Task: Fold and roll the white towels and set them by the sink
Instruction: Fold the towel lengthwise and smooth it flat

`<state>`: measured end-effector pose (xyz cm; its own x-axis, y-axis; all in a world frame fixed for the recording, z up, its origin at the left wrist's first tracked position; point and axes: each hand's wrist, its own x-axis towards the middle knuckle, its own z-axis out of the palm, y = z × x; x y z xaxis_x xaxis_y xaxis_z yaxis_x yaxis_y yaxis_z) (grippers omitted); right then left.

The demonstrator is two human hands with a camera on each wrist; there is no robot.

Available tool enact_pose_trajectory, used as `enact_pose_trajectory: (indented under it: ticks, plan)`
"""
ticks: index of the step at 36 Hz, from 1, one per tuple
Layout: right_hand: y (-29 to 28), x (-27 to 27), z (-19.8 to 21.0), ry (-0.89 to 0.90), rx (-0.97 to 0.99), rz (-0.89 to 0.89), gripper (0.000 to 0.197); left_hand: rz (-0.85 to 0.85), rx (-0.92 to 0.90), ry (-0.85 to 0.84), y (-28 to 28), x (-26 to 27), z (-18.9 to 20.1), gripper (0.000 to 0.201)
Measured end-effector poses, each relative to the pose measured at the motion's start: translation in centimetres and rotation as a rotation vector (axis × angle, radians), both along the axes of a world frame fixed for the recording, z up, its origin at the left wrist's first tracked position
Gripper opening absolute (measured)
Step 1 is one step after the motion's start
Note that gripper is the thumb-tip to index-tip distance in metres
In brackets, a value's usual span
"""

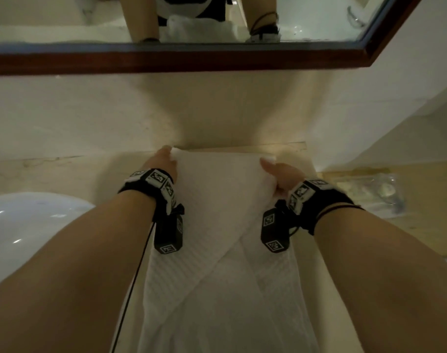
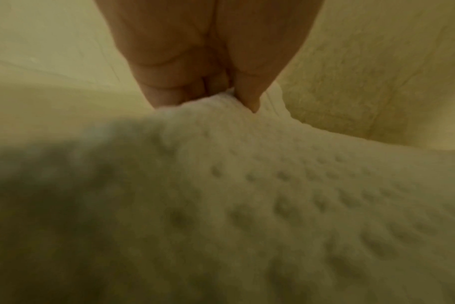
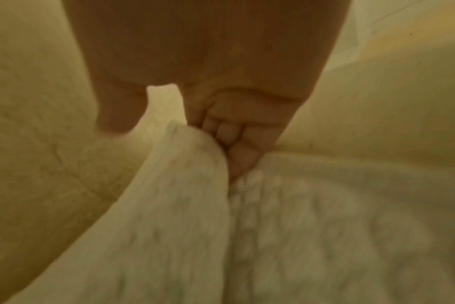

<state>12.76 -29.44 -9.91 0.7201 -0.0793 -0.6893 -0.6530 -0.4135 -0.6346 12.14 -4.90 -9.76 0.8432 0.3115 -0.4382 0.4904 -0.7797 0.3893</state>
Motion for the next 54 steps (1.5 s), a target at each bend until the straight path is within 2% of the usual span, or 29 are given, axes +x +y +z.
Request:
enact_pose_trajectory:
  ticks: [1,3,6,8,11,13,17,20,22,24,26,27,29,30,32,35,38,39,41,45,47,49,51,53,54]
  plan:
    - [-0.2,-0.2,-0.1,0.023,0.036,-0.002,0.056,0.004,0.004,0.002,0.0,0.0,0.1,0.047]
    - [-0.4,-0.2,-0.3,0.044,-0.022,0.07,0.049,0.022,0.004,0.0,0.1,0.1,0.0,0.046]
    - [0.1,-0.3,1.0,-0.05,-0.184,0.087,0.044,0.049,-0.015,0.0,0.1,0.3,-0.1,0.045]
    - [0.3,-0.5,1.2,-0.059,-0.326,0.151,0.044,0.051,-0.017,0.025,0.1,0.5,-0.2,0.045]
    - [0.5,-0.6,0.7,-0.071,-0.428,0.19,0.058,0.048,-0.009,0.058,0.3,0.7,-0.4,0.046]
    - [0.7,-0.3,0.2,-0.081,-0.483,0.22,0.047,0.053,0.006,0.06,0.3,0.6,-0.7,0.045]
    - [0.6,-0.1,0.1,-0.056,-0.456,0.196,0.05,0.094,0.012,0.05,-0.1,0.3,-0.4,0.045]
    - [0.5,0.0,-0.4,-0.075,-0.451,0.151,0.053,0.164,-0.061,0.013,-0.7,0.2,-0.1,0.044]
    - [0.6,0.0,-0.8,-0.093,-0.459,0.163,0.049,0.208,-0.061,-0.024,-1.5,-0.3,0.1,0.043]
    - [0.8,-0.2,-0.6,-0.112,-0.448,0.13,0.045,0.115,0.092,-0.022,-2.7,-1.2,0.4,0.052]
    - [0.8,-0.3,-0.3,-0.139,-0.463,0.112,0.042,-0.133,0.353,-0.059,-3.8,-1.8,0.7,0.065]
    - [0.8,-0.4,-0.1,-0.134,-0.459,0.104,0.042,-0.268,0.422,-0.053,-4.3,-2.0,0.7,0.071]
    - [0.6,-0.2,-0.2,-0.12,-0.424,0.082,0.047,-0.52,0.43,0.099,-4.9,-2.2,0.1,0.073]
    - [0.5,0.0,-0.4,-0.131,-0.42,0.082,0.049,-0.592,0.386,0.198,-5.0,-2.3,-0.3,0.072]
    - [0.5,-0.2,0.1,-0.107,-0.366,0.021,0.052,-0.615,0.313,0.31,-5.0,-2.7,-0.9,0.073]
    - [0.3,-1.1,0.8,-0.086,-0.164,-0.041,0.067,-0.589,0.339,0.328,-5.2,-3.0,-1.2,0.077]
    - [-0.6,-2.8,1.4,0.028,0.243,-0.106,0.048,-0.562,0.347,0.332,-5.6,-2.9,-0.8,0.08]
    - [-1.1,-3.3,1.5,0.065,0.307,-0.029,0.046,-0.554,0.345,0.328,-5.7,-3.0,-0.6,0.08]
    - [-1.7,-4.2,2.0,0.105,0.292,0.203,0.053,-0.548,0.343,0.32,-5.8,-3.1,-0.6,0.081]
    - [-1.5,-4.9,3.4,0.062,0.033,0.591,0.062,-0.54,0.358,0.297,-5.9,-3.2,-0.8,0.082]
    - [-1.3,-5.2,3.2,-0.002,-0.123,0.655,0.057,-0.534,0.36,0.294,-5.8,-3.2,-0.8,0.082]
    - [-1.5,-5.7,2.9,-0.042,-0.183,0.591,0.053,-0.532,0.354,0.295,-5.8,-3.3,-0.8,0.082]
    - [-2.2,-6.0,2.7,-0.078,-0.166,0.454,0.059,-0.53,0.341,0.3,-5.7,-3.3,-0.7,0.082]
    - [-2.7,-6.0,2.5,-0.136,-0.12,0.237,0.067,-0.526,0.33,0.312,-5.6,-3.2,-0.6,0.083]
    - [-2.9,-5.9,2.2,-0.151,-0.035,0.099,0.066,-0.524,0.327,0.317,-5.6,-3.2,-0.6,0.083]
